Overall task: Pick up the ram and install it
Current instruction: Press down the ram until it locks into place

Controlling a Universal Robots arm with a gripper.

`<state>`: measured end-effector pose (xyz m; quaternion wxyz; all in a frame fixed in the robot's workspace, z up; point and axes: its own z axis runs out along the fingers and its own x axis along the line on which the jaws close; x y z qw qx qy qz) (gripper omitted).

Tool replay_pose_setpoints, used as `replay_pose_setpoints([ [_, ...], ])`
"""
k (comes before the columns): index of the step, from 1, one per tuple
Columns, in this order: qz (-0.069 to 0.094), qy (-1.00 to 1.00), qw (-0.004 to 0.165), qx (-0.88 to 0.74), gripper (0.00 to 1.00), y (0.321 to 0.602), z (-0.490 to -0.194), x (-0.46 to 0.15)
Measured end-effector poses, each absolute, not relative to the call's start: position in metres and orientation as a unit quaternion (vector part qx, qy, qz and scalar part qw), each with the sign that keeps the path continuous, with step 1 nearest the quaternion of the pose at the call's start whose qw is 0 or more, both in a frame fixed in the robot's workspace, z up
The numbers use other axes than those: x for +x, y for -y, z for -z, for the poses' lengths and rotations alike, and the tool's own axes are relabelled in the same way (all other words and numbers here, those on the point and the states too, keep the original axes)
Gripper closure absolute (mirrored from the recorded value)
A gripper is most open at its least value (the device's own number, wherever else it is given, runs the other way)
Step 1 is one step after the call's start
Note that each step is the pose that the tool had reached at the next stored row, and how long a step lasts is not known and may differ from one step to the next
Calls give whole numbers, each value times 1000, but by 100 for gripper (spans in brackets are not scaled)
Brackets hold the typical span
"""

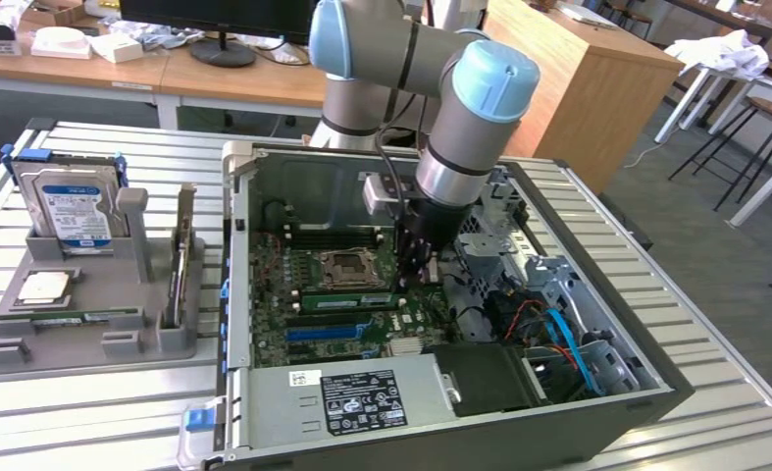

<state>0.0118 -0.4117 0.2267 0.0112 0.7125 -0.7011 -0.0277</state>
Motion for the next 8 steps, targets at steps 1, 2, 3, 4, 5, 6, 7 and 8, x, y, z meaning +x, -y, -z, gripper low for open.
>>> replay_pose_setpoints([
  [1, 28, 701, 11, 712, 90, 412, -226, 12],
  [2, 28, 701, 11, 712, 90, 412, -226, 12],
  [3, 28, 701, 11, 712, 90, 412, -225, 12],
  [4, 28, 701, 11, 712, 90, 412, -225, 12],
  [5, 28, 701, 11, 712, 90, 412, -225, 12],
  [6, 28, 701, 11, 712, 90, 412, -225, 12],
  [7, 28, 701, 11, 712, 90, 412, -225, 12],
  [8, 28, 701, 11, 712, 90, 412, -225, 12],
])
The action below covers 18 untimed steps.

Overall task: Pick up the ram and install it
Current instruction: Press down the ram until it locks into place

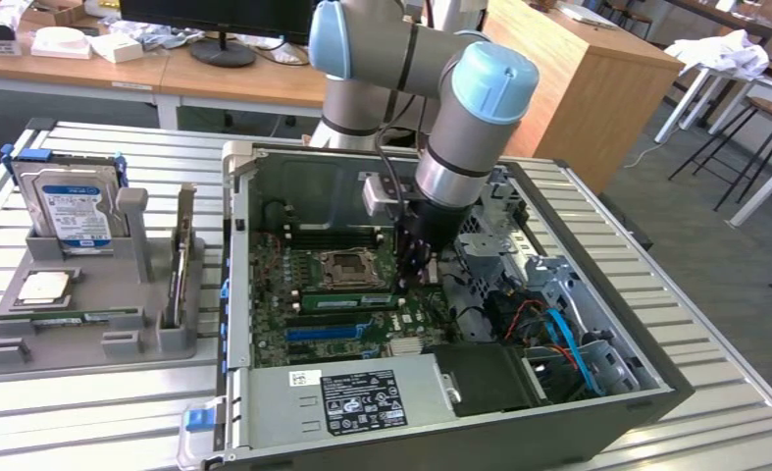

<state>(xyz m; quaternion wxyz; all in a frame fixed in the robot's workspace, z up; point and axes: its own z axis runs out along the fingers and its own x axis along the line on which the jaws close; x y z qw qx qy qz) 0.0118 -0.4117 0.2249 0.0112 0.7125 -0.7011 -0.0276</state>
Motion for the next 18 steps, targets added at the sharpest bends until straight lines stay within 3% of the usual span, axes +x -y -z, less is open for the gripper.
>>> replay_pose_setpoints([
  [18, 28, 701, 11, 712, 90, 412, -222, 12],
])
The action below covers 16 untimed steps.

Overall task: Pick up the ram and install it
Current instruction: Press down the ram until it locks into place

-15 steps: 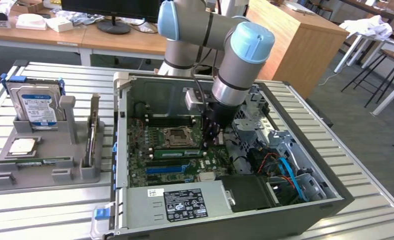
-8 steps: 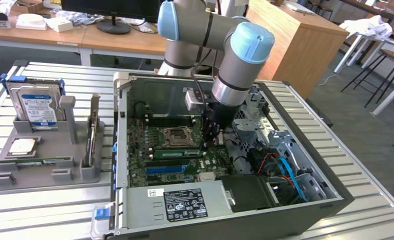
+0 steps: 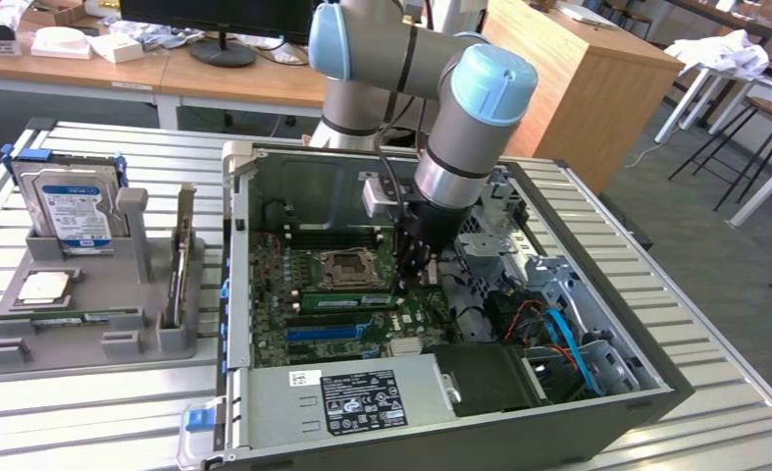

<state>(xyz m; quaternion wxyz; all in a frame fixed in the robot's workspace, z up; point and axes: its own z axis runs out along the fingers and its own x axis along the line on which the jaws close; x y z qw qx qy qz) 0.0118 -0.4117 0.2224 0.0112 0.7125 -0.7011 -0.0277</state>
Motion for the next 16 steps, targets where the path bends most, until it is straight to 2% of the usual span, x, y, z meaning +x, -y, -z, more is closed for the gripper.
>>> replay_pose_setpoints([
  [16, 28, 701, 11, 712, 90, 412, -226, 12],
])
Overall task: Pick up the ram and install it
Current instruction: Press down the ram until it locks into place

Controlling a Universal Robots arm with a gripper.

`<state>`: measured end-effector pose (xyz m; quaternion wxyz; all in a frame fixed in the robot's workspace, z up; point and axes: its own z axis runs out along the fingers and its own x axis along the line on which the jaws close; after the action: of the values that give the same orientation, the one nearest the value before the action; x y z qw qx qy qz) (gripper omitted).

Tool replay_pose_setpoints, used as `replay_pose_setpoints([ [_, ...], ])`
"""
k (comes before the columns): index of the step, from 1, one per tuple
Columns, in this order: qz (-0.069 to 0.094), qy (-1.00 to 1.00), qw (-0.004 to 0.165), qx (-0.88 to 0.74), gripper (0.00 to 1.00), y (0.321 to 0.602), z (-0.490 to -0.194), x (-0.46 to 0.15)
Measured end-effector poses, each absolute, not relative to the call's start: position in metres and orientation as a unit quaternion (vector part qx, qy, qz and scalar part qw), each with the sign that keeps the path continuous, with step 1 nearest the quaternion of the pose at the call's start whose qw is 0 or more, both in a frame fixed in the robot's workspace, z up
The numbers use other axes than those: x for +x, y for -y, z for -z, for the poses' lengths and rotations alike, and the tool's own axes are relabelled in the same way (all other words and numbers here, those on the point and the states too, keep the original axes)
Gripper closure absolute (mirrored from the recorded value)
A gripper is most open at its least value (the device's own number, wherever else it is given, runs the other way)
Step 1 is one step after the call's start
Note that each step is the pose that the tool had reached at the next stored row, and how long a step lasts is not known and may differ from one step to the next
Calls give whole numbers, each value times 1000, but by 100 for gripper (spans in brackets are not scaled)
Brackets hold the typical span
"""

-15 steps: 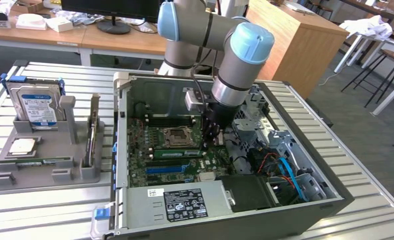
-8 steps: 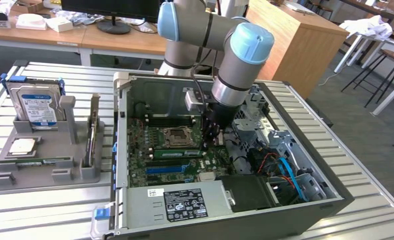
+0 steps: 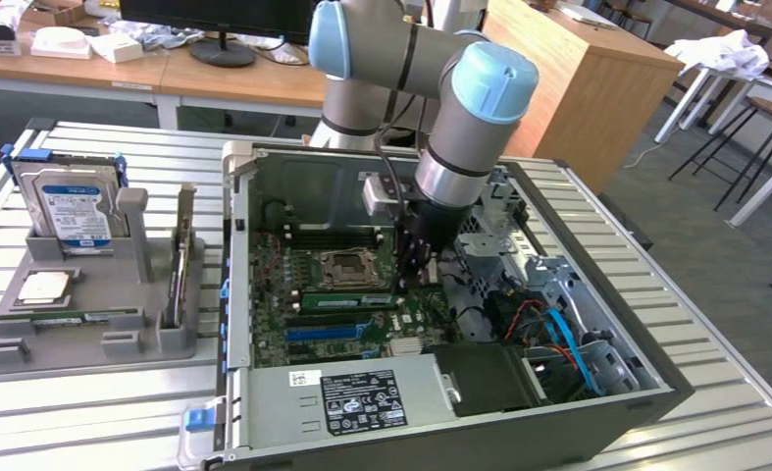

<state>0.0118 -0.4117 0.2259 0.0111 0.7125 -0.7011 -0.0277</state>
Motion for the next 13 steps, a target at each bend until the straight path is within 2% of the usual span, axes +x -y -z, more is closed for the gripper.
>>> replay_pose_setpoints([
  [13, 28, 701, 11, 712, 90, 412, -251, 12],
])
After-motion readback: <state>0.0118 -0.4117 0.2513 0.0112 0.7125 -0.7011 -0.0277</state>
